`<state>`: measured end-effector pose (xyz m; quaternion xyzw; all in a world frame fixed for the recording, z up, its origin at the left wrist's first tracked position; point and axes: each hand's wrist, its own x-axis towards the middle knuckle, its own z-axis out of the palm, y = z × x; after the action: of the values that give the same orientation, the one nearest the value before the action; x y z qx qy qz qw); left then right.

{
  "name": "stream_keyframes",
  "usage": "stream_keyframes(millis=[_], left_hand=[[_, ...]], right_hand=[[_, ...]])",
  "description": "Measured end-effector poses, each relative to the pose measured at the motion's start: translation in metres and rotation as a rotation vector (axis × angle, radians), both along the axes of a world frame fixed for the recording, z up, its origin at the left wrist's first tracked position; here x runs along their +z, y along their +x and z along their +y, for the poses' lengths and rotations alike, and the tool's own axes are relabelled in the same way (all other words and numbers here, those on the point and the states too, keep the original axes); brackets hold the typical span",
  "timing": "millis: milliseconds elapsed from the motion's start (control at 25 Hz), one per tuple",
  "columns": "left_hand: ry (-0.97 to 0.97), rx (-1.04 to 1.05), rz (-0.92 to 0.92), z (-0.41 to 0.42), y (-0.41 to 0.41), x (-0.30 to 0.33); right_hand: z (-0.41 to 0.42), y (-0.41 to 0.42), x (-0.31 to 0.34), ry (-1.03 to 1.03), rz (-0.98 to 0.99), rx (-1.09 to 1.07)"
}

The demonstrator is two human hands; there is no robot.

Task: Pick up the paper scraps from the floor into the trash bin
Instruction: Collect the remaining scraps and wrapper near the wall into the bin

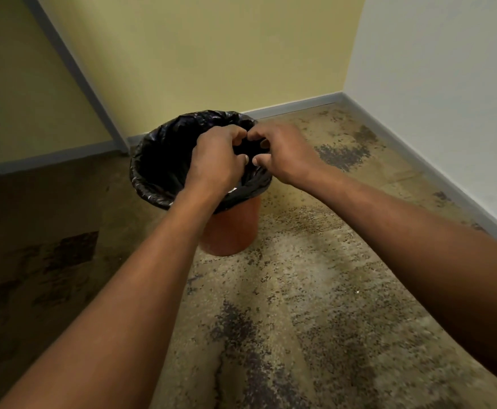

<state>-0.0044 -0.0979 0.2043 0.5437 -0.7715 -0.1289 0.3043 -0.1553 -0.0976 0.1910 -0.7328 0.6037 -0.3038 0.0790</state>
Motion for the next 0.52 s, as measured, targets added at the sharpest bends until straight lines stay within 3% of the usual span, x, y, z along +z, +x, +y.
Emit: stream_keyframes(millis=[200,520], left_hand=[[-0.116,-0.216,-0.078,0.019,-0.067,-0.020],[0.128,-0.490,-0.221,0.067,-0.188,-0.111]], right_hand=[[0.044,-0.069,-0.008,0.028,-0.063,-0.111],[0.130,-0.213,-0.090,0.241,0.001,-0.420]])
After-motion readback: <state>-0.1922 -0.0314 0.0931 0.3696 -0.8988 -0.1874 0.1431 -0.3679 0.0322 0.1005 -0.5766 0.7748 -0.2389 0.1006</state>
